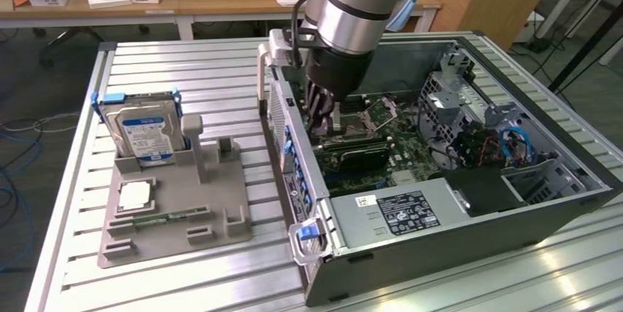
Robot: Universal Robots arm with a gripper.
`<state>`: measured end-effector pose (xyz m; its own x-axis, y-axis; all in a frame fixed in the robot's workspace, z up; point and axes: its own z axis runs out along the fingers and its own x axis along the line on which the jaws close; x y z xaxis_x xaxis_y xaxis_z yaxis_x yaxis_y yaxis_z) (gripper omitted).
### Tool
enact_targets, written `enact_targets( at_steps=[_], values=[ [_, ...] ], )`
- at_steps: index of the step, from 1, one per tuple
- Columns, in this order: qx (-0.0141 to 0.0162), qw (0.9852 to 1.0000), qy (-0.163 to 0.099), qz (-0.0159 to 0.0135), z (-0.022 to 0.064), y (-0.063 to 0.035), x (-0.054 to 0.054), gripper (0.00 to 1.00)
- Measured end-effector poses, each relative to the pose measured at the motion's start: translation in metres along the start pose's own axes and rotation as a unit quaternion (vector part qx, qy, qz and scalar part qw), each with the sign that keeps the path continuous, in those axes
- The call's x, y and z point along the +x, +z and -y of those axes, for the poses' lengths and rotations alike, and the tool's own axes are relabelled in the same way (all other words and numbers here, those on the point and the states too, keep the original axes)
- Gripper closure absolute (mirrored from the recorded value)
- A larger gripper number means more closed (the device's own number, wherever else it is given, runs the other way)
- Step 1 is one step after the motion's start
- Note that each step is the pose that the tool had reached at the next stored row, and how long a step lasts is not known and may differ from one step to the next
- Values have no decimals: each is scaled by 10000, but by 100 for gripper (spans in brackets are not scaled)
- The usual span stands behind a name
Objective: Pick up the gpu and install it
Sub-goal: 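Press down on the gpu until it lock into place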
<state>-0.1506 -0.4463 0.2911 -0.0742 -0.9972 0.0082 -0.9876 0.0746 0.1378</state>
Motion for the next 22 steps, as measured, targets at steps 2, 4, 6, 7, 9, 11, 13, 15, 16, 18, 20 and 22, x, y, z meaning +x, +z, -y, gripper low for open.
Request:
enact_targets(
  at_steps=[2, 4, 6, 7, 9, 11, 13, 15, 16, 18, 20, 22],
  values=[
    [-15, 10000, 0, -2, -3, -22, 0, 89],
    [-18, 10000, 0, -2, -6, -36, 1, 89],
    [-19, 10000, 1, -3, -8, -51, 1, 89],
    [-20, 10000, 2, -4, -10, -58, 1, 89],
    [-21, 10000, 3, -7, -12, -66, 1, 89],
    [-19, 10000, 4, -21, -11, -68, 2, 89],
    [-20, 10000, 5, -32, -11, -69, 4, 89],
    [-19, 10000, 6, -44, -9, -70, 13, 89],
    [-18, 10000, 7, -50, -9, -70, 20, 89],
    [-17, 10000, 9, -59, -9, -71, 27, 89],
    [-17, 10000, 10, -66, -9, -75, 28, 89],
    [-17, 10000, 10, -67, -12, -81, 29, 89]
  ],
)
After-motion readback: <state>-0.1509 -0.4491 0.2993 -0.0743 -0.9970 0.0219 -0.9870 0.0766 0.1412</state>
